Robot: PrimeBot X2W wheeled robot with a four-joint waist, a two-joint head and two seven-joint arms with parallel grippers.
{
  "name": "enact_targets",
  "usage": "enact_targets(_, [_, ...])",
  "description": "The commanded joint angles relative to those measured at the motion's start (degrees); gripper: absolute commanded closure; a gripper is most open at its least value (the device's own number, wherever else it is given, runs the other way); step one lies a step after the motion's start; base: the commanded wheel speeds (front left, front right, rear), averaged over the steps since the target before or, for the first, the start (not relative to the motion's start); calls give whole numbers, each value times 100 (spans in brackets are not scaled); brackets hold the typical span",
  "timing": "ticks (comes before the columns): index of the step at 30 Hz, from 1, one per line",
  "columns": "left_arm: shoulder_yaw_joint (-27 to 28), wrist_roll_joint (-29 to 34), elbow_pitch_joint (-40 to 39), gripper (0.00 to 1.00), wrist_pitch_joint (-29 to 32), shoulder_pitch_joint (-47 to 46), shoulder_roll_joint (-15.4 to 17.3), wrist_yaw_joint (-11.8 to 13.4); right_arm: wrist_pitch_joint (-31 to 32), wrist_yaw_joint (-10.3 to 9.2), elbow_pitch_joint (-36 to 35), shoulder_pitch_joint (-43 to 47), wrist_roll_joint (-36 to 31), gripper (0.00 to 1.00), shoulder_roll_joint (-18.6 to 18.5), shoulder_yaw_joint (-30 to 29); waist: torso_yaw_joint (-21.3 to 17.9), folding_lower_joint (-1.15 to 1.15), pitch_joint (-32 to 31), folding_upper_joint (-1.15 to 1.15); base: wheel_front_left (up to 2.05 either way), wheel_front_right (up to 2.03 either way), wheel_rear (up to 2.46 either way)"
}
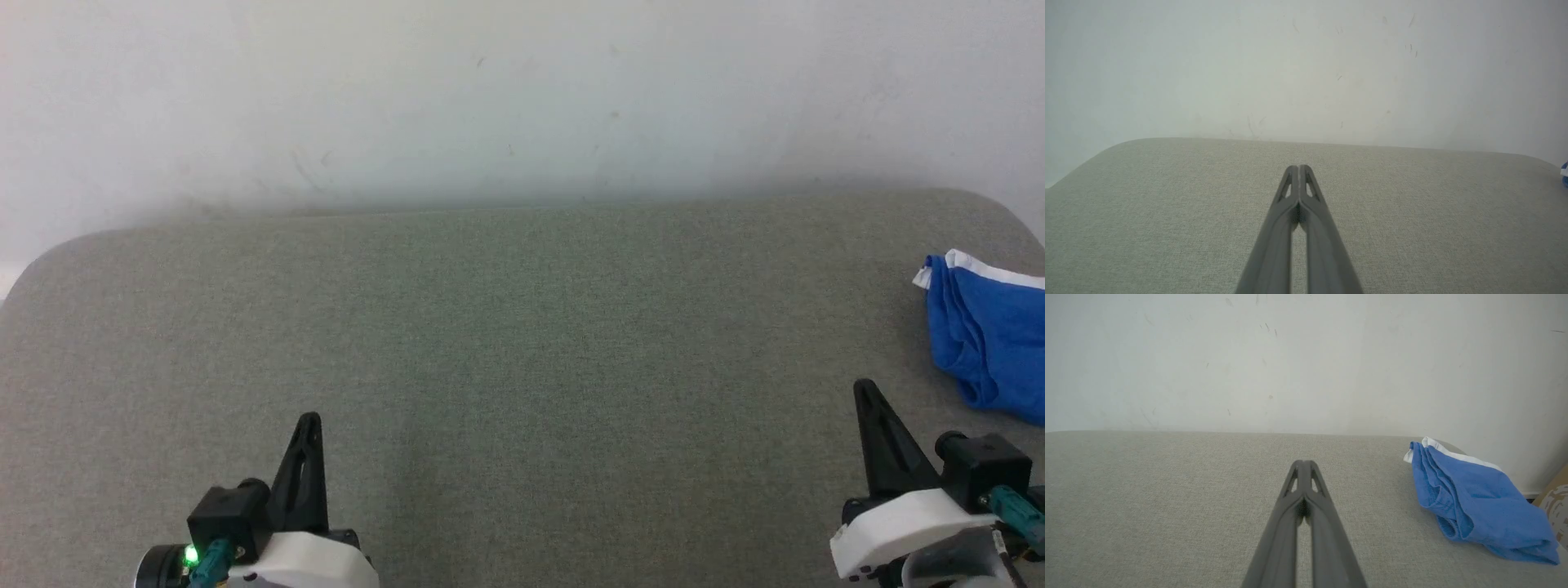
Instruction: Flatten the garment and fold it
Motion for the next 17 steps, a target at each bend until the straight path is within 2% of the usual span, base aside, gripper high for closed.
enact_targets(1, [44,104,20,100,52,-148,-28,-53,39,-3,-45,-66,-42,100,9,32,-3,0,1,0,0,0,0])
enact_targets(17, [112,290,35,100,239,-262,-68,-137,196,-4,-140,-115,-114,100,12,149,-33,0,9,0,0,0,0])
